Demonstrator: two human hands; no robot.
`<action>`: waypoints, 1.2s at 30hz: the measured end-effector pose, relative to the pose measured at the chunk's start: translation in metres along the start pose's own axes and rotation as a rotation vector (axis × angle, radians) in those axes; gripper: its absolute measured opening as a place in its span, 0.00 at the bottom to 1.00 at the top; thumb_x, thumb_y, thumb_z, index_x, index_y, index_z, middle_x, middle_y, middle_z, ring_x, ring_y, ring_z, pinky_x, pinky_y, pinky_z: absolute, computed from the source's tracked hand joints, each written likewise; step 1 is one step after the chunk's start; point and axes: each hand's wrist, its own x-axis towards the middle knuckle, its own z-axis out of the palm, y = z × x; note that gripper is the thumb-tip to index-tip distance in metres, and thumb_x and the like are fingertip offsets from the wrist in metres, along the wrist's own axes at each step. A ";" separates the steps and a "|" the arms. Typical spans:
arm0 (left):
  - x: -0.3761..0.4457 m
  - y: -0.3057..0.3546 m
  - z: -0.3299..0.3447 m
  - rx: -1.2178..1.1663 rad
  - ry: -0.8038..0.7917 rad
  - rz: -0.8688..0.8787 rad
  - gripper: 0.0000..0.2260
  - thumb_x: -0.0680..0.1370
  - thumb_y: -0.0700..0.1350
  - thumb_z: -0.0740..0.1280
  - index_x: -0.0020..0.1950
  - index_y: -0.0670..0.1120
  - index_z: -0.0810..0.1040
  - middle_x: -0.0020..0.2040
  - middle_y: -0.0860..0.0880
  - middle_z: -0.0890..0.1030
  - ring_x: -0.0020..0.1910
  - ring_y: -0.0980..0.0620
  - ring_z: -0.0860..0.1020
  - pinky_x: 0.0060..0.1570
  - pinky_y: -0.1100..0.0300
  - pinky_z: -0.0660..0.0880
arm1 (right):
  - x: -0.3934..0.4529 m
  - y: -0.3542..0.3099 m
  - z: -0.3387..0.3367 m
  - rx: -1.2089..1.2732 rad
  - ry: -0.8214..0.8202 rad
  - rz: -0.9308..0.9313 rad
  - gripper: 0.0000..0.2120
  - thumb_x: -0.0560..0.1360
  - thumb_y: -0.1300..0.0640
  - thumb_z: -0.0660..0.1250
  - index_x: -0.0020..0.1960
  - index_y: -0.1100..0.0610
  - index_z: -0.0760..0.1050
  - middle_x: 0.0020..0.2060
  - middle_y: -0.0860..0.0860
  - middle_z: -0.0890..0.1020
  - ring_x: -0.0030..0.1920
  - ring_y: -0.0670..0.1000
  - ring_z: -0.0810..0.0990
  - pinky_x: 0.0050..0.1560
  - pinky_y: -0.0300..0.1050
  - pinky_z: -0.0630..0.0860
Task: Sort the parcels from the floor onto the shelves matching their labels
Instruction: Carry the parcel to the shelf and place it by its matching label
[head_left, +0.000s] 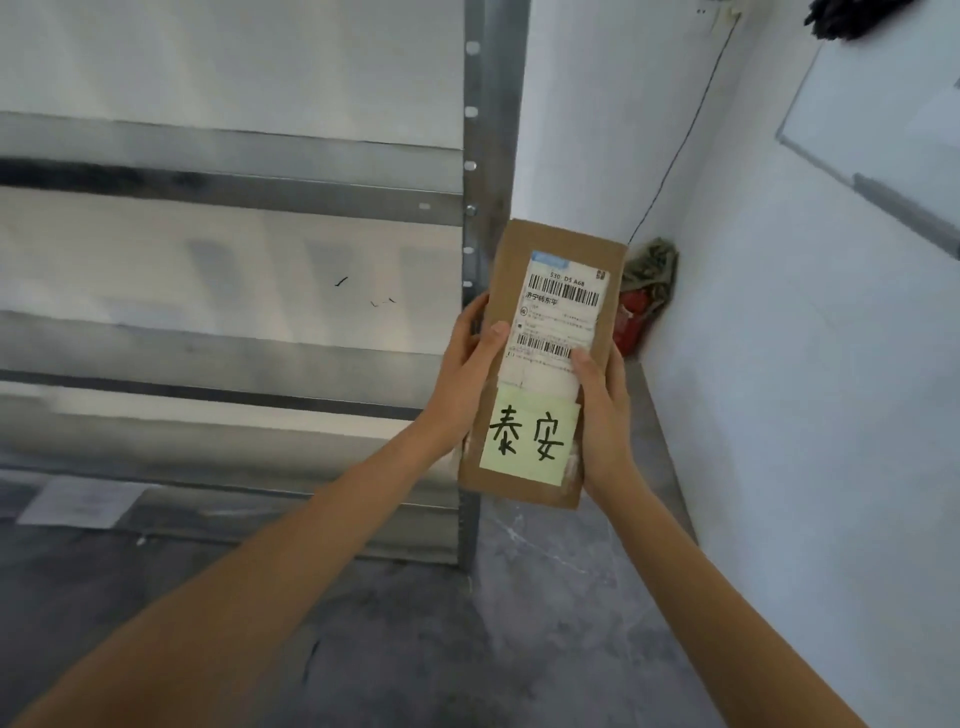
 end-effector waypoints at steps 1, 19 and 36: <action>-0.005 0.002 -0.011 0.001 0.007 -0.001 0.21 0.84 0.47 0.60 0.76 0.50 0.62 0.62 0.45 0.81 0.56 0.49 0.83 0.49 0.58 0.81 | -0.006 0.004 0.009 0.004 -0.016 0.008 0.22 0.83 0.55 0.65 0.76 0.52 0.68 0.62 0.53 0.84 0.58 0.54 0.86 0.55 0.50 0.85; -0.111 0.067 -0.268 -0.024 0.317 0.055 0.18 0.84 0.44 0.61 0.73 0.48 0.65 0.49 0.54 0.86 0.47 0.55 0.85 0.44 0.62 0.81 | -0.113 0.075 0.246 -0.038 -0.343 0.089 0.22 0.83 0.52 0.65 0.75 0.53 0.67 0.62 0.53 0.84 0.58 0.54 0.86 0.51 0.46 0.85; -0.063 0.070 -0.420 0.031 0.608 0.076 0.18 0.84 0.45 0.59 0.74 0.47 0.63 0.46 0.59 0.87 0.44 0.56 0.86 0.40 0.64 0.81 | -0.054 0.148 0.411 -0.028 -0.631 0.190 0.23 0.82 0.52 0.67 0.75 0.49 0.67 0.59 0.52 0.86 0.54 0.54 0.88 0.47 0.46 0.85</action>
